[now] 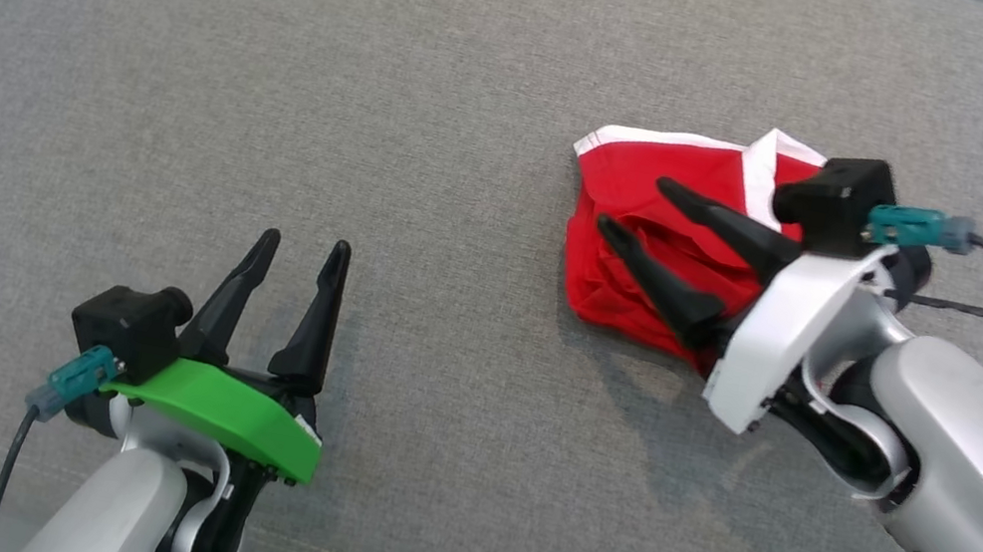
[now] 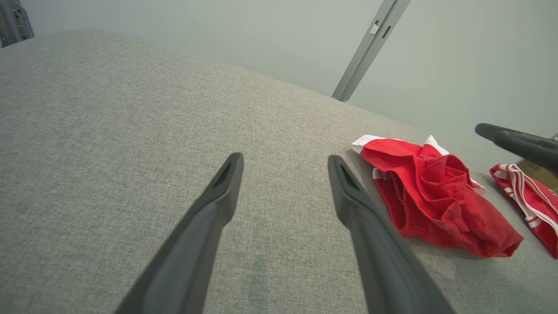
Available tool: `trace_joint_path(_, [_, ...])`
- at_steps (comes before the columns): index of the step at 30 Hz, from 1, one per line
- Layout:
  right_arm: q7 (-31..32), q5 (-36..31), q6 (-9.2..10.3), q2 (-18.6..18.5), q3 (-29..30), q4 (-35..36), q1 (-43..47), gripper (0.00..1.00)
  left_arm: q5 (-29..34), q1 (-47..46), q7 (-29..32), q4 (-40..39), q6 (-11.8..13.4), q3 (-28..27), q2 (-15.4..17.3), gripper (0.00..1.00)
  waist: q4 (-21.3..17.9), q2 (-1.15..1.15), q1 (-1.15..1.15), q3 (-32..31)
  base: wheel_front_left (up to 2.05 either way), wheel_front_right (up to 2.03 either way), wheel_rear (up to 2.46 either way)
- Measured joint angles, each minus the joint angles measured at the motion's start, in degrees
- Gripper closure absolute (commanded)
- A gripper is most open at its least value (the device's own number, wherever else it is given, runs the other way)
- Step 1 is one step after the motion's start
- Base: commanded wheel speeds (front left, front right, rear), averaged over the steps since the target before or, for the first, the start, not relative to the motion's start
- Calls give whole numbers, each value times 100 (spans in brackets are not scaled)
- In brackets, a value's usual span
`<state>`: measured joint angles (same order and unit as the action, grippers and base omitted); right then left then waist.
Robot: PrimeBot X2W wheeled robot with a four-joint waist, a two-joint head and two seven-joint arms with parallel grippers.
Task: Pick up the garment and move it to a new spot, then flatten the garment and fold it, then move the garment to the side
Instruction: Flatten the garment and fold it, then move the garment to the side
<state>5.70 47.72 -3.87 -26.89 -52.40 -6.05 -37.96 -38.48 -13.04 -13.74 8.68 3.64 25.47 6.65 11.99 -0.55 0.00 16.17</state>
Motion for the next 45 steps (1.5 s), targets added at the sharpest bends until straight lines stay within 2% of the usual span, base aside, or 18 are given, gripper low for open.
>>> trace_joint_path(3, [-119, 169, 178, -235, 269, 70, 217, 0, 0, 43, 0, -26, 18, -79, 18, 0, -83, 0, 0, -18, 0, 0, 0])
trace_joint_path(8, [-290, 431, 552, -887, 732, -227, 789, 0, 1, 73, -1, -142, 48, -55, 25, 0, -190, 0, 0, 27, 0, 0, 0])
trace_joint_path(11, [-365, 586, 658, -1016, 900, -412, 1025, 0, 23, 72, -1, -213, 48, -9, 23, 0, -215, 0, 0, 89, 0, 0, 0])
trace_joint_path(21, [-521, 1277, 614, -966, 1249, -764, 1296, 0, 144, 28, 8, -290, 48, 188, -5, 0, -102, 0, 0, 279, 0, 0, 0])
trace_joint_path(28, [-522, 1694, 378, -788, 1348, -877, 1302, 0, 145, 6, 7, -214, 48, 223, -43, 0, 126, 0, 0, 330, 0, 0, 0])
trace_joint_path(35, [-404, 2025, 235, -615, 1379, -1173, 1360, 0, 144, 5, 7, -197, 48, 219, -58, 0, 302, 0, 0, 338, 0, 0, 0])
trace_joint_path(36, [-403, 2125, 199, -535, 1429, -1213, 1358, 59, 145, 4, 7, -191, 48, 220, -59, 0, 313, 0, 0, 338, 0, 0, 0])
trace_joint_path(38, [-404, 2309, 83, -431, 1510, -1262, 1357, 100, 144, -2, 7, -156, 47, 235, -77, 0, 336, 0, 0, 324, 0, 0, 0])
trace_joint_path(43, [-367, 2384, -90, -410, 1539, -1139, 1298, 100, 138, -4, 5, -120, 47, 219, -113, 0, 372, 0, 0, 260, 0, 0, 0])
trace_joint_path(45, [-265, 2301, -154, -531, 1466, -970, 1138, 100, 135, -4, 2, -69, 47, 193, -137, 0, 376, 0, 0, 216, 0, 0, 0])
